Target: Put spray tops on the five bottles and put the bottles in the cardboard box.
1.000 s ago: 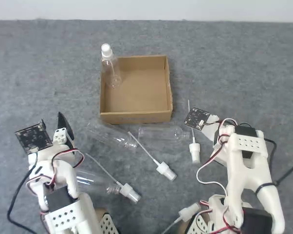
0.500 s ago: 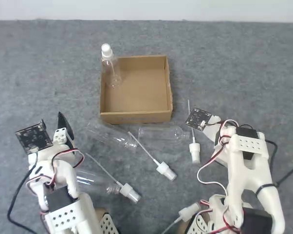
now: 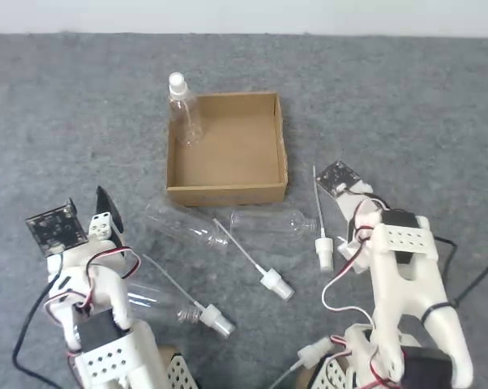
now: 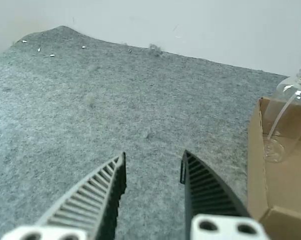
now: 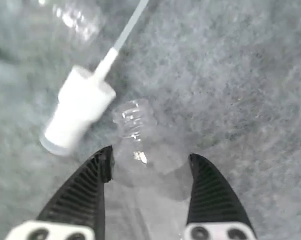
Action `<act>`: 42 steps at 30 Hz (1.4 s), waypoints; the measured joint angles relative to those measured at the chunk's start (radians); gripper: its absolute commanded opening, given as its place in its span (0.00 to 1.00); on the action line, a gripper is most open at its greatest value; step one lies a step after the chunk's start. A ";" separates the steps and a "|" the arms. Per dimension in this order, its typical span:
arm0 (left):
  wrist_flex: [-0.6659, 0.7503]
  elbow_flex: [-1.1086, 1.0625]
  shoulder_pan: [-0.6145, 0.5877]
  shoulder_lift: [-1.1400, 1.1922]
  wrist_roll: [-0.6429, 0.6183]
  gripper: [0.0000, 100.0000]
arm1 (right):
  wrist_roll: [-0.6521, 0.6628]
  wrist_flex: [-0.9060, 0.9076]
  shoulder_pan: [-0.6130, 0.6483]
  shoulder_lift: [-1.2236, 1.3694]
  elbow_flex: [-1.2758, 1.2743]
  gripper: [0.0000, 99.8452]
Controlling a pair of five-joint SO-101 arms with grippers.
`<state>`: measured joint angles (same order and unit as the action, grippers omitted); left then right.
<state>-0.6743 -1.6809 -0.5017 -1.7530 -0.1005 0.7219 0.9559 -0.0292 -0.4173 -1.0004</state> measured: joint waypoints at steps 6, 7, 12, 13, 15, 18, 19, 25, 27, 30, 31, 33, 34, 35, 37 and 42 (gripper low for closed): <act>0.000 0.000 0.000 0.000 0.000 0.17 | -0.195 0.002 0.057 0.000 0.003 0.05; 0.000 0.000 0.000 0.000 0.000 0.17 | -0.209 0.002 0.063 0.000 0.003 0.07; 0.000 0.000 0.000 0.000 0.000 0.17 | -0.209 0.009 0.092 0.000 0.003 0.22; 0.000 0.000 0.000 0.000 0.000 0.17 | -0.199 0.015 0.097 0.000 0.003 0.23; 0.000 0.000 0.000 0.000 0.000 0.17 | -0.163 0.031 0.112 0.000 0.003 0.23; 0.000 0.000 0.000 0.000 0.000 0.17 | -0.086 0.057 0.121 0.000 0.003 0.23; 0.000 0.000 0.000 0.000 0.000 0.17 | -0.061 0.060 0.120 0.000 0.003 0.23; 0.000 0.000 0.000 0.000 0.000 0.17 | 0.078 0.063 0.120 0.002 0.003 0.24; 0.000 0.000 0.000 0.000 0.000 0.17 | 0.106 0.063 0.120 0.002 0.003 0.24; 0.000 0.000 0.000 0.000 0.000 0.17 | 0.140 0.063 0.120 0.002 0.003 0.23; 0.000 0.000 0.000 0.000 0.000 0.17 | 0.152 0.063 0.120 0.002 0.003 0.23; 0.000 0.000 0.000 0.000 0.002 0.17 | 0.183 0.063 0.120 0.002 0.003 0.23; 0.000 0.000 0.000 0.000 0.002 0.17 | 0.199 0.063 0.120 0.002 0.003 0.23; 0.000 0.000 0.000 0.000 0.002 0.17 | 0.215 0.063 0.120 0.002 0.003 0.23; 0.000 0.000 0.000 0.000 0.002 0.17 | 0.233 0.063 0.120 0.002 0.003 0.21; 0.000 0.000 0.000 0.000 0.002 0.17 | 0.247 0.063 0.106 0.002 0.003 0.01</act>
<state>-0.6743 -1.6809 -0.5017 -1.7530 -0.0990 0.9689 1.0188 0.0767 -0.4158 -0.9973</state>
